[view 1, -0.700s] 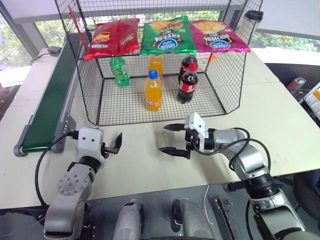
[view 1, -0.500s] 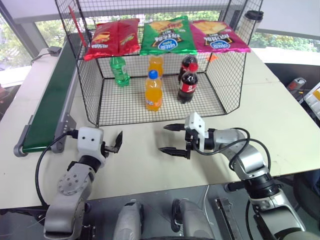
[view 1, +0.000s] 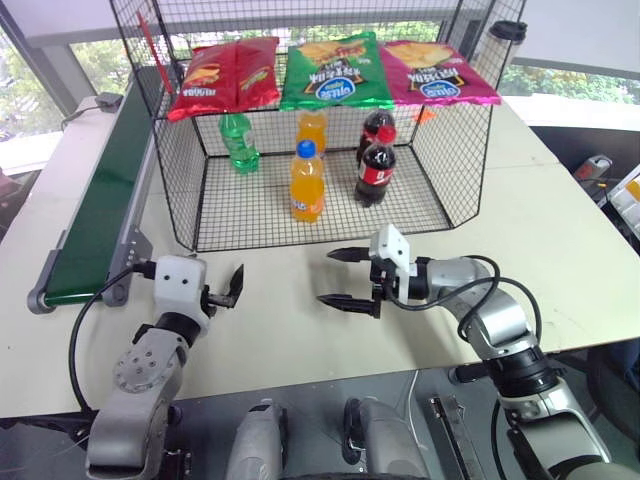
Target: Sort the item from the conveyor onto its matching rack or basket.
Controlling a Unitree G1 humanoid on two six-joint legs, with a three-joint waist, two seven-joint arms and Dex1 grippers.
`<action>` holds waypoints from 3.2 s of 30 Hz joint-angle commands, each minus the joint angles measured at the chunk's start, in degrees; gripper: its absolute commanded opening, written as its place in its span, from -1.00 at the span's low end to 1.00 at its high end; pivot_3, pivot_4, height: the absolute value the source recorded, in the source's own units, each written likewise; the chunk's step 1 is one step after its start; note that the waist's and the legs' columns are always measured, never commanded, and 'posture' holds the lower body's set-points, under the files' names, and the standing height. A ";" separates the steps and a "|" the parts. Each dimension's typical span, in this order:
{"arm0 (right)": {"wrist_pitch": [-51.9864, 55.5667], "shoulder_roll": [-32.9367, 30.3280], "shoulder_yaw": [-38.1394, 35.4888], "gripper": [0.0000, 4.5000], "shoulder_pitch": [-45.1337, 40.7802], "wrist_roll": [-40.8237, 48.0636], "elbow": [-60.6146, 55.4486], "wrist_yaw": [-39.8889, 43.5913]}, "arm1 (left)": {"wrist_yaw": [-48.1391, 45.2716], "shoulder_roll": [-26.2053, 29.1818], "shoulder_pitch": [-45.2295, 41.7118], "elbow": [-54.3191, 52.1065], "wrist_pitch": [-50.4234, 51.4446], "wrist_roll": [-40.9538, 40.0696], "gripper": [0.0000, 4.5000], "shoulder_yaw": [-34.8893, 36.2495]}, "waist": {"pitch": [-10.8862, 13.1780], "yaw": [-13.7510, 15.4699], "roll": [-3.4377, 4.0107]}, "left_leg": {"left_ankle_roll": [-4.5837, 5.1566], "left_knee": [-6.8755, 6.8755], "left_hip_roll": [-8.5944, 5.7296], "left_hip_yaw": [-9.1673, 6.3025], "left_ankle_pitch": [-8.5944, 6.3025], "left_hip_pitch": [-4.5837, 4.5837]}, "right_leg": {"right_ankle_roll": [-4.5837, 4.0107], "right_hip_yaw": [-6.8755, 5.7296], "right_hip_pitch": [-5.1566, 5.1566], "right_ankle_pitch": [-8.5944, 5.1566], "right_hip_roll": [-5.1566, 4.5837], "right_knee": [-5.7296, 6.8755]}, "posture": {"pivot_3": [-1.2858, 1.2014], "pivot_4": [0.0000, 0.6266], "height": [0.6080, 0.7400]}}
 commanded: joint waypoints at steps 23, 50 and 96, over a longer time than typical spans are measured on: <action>-0.92 0.70 -1.00 1.00 -0.73 2.01 -2.20 0.10 | 0.01 0.07 -0.43 -2.21 -0.24 0.31 0.94 0.18 | 0.00 -0.01 0.00 | 0.00 0.00 0.00 0.00 0.00 0.00 | 0.00 0.00 0.00 0.00 0.00 0.00 | 0.03 -0.52 1.00; -1.25 5.04 -1.96 1.00 -5.64 6.87 -1.03 -2.15 | 6.86 -5.13 1.87 -12.75 4.77 -4.76 0.94 15.64 | 0.00 0.00 0.00 | 0.00 0.00 0.00 -0.02 0.00 0.00 | 0.01 0.00 0.02 0.01 0.00 -0.01 | 0.03 -0.52 1.00; -6.63 4.40 -1.14 1.00 -3.73 5.23 0.65 2.81 | 8.13 4.51 -1.35 0.82 1.65 -10.98 0.94 32.21 | 0.00 -0.13 0.00 | 0.00 0.00 0.00 -0.01 0.00 0.02 | -0.08 0.00 0.02 -0.04 0.00 0.01 | 0.03 -0.52 1.00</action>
